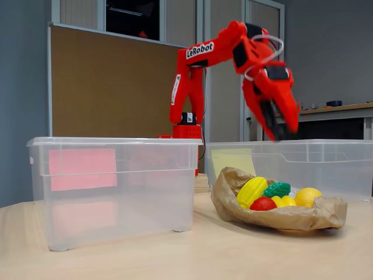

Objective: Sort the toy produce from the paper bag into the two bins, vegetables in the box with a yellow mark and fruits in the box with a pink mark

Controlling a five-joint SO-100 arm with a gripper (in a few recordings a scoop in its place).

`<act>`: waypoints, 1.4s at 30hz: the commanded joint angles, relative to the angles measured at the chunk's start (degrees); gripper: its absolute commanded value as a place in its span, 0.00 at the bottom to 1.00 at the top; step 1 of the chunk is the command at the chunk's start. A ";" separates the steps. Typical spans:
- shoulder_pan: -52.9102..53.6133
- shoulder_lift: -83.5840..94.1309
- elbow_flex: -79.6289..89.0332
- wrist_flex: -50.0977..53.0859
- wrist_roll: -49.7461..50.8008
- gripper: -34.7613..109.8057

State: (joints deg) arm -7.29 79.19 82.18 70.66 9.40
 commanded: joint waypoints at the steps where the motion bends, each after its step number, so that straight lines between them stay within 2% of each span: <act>1: 1.23 -3.60 -0.88 -0.26 -0.26 0.40; 6: 4.04 -11.34 -1.58 -3.34 -2.11 0.47; 17: 8.79 -24.87 -12.83 -3.43 -6.06 0.47; 21: 9.76 -28.13 -14.94 -3.69 -6.86 0.43; 26: 10.02 -28.74 -15.12 -4.13 -6.50 0.31; 33: 8.35 -23.29 -16.44 2.11 -6.59 0.28; 38: 5.01 -14.15 -21.09 11.69 -6.50 0.27; 42: 1.32 -2.72 -20.48 14.68 -6.15 0.26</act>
State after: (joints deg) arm -3.25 66.27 62.31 82.62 2.46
